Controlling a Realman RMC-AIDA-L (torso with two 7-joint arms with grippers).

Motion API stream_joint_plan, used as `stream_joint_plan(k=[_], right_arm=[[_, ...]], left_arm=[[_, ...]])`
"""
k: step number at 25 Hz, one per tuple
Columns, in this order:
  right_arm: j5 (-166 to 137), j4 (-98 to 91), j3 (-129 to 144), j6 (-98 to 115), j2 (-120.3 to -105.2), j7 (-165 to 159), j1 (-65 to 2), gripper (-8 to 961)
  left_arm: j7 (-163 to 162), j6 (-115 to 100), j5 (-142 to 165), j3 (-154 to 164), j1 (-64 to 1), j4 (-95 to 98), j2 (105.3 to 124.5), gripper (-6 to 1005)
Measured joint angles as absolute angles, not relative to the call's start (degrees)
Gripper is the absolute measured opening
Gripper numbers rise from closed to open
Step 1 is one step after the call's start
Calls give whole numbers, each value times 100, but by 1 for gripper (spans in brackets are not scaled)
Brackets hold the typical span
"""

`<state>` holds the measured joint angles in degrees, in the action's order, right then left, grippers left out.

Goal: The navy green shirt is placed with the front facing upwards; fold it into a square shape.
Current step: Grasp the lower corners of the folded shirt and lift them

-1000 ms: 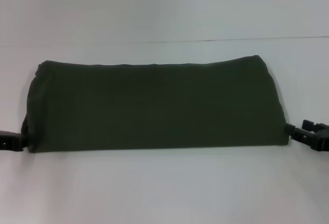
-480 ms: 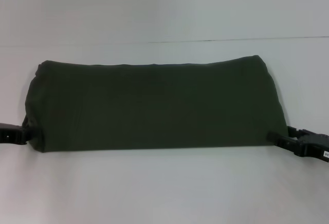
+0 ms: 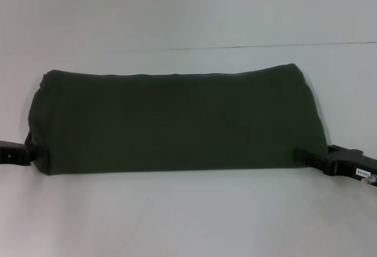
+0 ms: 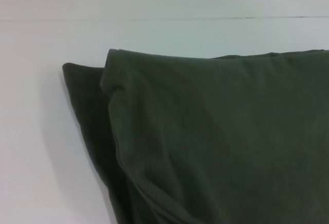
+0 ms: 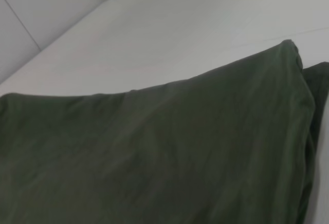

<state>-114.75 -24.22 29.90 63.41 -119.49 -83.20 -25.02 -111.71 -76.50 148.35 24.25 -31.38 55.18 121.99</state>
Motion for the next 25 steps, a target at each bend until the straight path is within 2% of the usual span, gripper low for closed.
stream_joint_plan(k=[7, 12, 15, 20, 25], right_arm=[[-11469, -2408, 3216, 6180, -11949, -8321, -2542, 686], [-11471, -2400, 3247, 6162, -11960, -8361, -2547, 477], [-11473, -2406, 3251, 6179, -11966, -8371, -2523, 275], [-11512, -2502, 3218, 6338, -11978, -8341, -2450, 64], [-11539, -2742, 3160, 6571, -11974, -8357, -2427, 59]], left_arm=[[-11171, -7654, 14836, 2425, -3137, 5520, 12204, 6], [-11170, -7652, 14836, 2426, -3137, 5520, 12207, 6], [-11160, -7653, 14835, 2426, -3137, 5520, 12208, 6], [-11035, -7668, 14697, 2426, -3110, 5527, 12208, 6], [-10921, -7674, 14499, 2426, -3079, 5528, 12213, 6]])
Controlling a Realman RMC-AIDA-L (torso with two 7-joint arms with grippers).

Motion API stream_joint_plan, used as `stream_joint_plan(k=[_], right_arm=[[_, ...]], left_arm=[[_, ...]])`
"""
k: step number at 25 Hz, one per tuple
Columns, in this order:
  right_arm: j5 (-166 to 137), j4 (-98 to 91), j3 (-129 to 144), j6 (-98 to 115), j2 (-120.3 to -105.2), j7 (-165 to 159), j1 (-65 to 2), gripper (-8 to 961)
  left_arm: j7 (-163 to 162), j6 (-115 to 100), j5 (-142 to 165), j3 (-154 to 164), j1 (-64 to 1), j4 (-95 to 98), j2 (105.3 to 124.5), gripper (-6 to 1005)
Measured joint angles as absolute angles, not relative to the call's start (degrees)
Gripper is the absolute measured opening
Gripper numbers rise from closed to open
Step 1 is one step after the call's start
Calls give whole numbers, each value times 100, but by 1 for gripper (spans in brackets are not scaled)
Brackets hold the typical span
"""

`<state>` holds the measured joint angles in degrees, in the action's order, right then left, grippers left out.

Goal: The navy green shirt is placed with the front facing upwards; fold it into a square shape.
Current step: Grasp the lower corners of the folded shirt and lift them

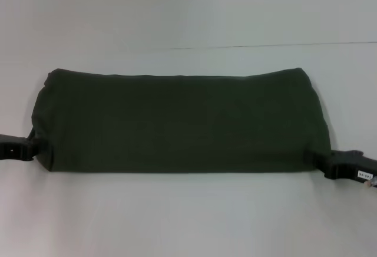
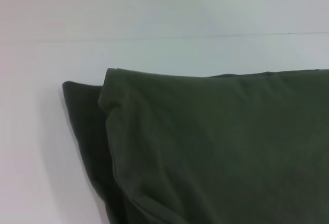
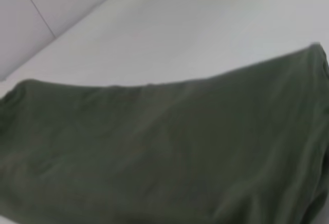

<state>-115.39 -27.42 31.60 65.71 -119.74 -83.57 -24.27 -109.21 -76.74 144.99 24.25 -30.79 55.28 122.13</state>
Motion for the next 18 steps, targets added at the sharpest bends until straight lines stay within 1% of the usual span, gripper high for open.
stream_joint_plan(k=[11, 18], right_arm=[[-11417, -2977, 3127, 6814, -11966, -8357, -2495, 53], [-11400, -3112, 3116, 7010, -11962, -8333, -2362, 52]], left_arm=[[-10882, -7770, 14493, 2426, -3107, 5511, 12252, 6], [-10753, -8109, 14491, 2413, -2964, 5639, 12246, 6]])
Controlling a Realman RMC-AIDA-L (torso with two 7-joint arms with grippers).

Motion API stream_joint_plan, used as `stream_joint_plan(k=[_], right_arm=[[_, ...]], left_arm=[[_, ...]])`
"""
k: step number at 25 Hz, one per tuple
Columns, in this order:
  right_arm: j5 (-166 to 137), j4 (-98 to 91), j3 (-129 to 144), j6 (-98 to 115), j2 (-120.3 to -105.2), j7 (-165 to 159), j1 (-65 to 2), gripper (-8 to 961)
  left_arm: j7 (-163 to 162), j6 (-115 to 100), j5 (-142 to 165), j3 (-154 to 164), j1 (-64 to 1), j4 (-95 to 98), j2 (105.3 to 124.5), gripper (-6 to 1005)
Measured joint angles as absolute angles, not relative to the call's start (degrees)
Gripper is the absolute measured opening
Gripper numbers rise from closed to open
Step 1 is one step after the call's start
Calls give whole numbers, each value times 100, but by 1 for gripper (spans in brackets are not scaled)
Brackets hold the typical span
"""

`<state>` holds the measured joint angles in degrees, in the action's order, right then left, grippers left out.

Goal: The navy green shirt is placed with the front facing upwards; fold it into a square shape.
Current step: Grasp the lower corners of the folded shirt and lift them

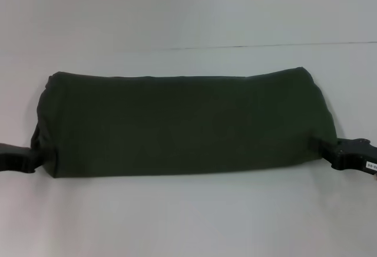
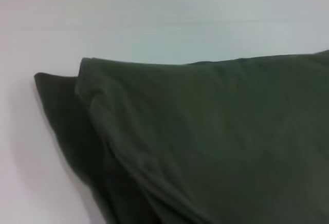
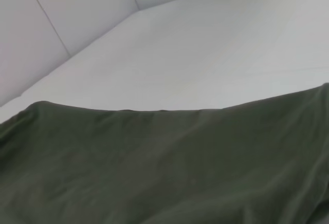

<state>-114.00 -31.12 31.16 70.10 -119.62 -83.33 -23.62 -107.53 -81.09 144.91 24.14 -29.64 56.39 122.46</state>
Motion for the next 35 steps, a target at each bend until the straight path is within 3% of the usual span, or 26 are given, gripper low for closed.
stream_joint_plan(k=[35], right_arm=[[-11382, -3274, 2669, 8072, -11930, -7440, -1309, 102]], left_arm=[[-10042, -9964, 14229, 1750, -2057, 6162, 12348, 7]])
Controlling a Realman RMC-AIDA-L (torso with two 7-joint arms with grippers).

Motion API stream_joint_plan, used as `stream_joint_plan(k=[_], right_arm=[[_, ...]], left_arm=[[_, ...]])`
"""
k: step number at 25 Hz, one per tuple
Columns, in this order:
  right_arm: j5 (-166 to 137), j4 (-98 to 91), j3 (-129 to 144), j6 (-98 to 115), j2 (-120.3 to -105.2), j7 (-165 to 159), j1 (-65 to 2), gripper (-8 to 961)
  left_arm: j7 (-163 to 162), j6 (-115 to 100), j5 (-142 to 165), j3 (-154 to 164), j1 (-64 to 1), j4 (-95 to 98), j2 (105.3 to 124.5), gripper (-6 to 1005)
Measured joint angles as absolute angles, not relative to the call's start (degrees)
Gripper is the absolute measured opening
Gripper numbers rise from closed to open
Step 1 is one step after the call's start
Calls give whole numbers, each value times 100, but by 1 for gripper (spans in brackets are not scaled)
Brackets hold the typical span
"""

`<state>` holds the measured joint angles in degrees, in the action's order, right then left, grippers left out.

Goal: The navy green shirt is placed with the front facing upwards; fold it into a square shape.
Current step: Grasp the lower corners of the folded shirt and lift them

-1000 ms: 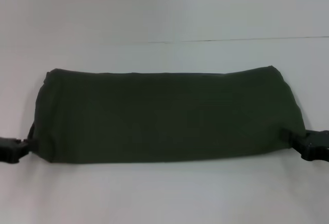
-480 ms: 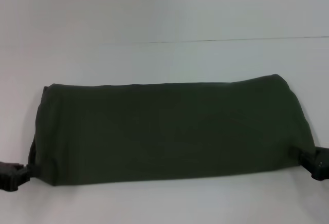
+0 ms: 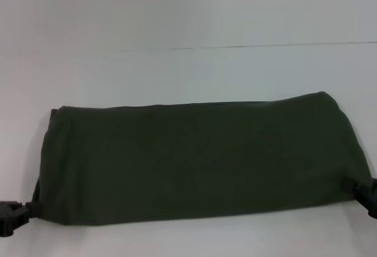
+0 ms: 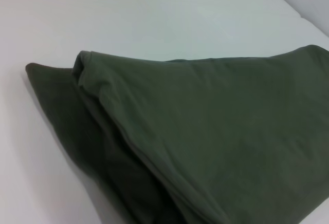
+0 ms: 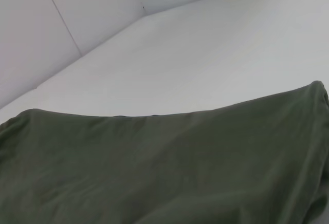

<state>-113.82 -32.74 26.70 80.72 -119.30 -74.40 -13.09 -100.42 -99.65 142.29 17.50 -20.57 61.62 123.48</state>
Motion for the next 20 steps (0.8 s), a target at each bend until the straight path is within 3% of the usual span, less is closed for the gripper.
stream_joint_plan(k=[20], right_arm=[[-11391, -3269, 2676, 8086, -11922, -7369, -1291, 159]], left_arm=[[-9975, -9924, 14226, 1749, -2005, 6076, 12383, 7]])
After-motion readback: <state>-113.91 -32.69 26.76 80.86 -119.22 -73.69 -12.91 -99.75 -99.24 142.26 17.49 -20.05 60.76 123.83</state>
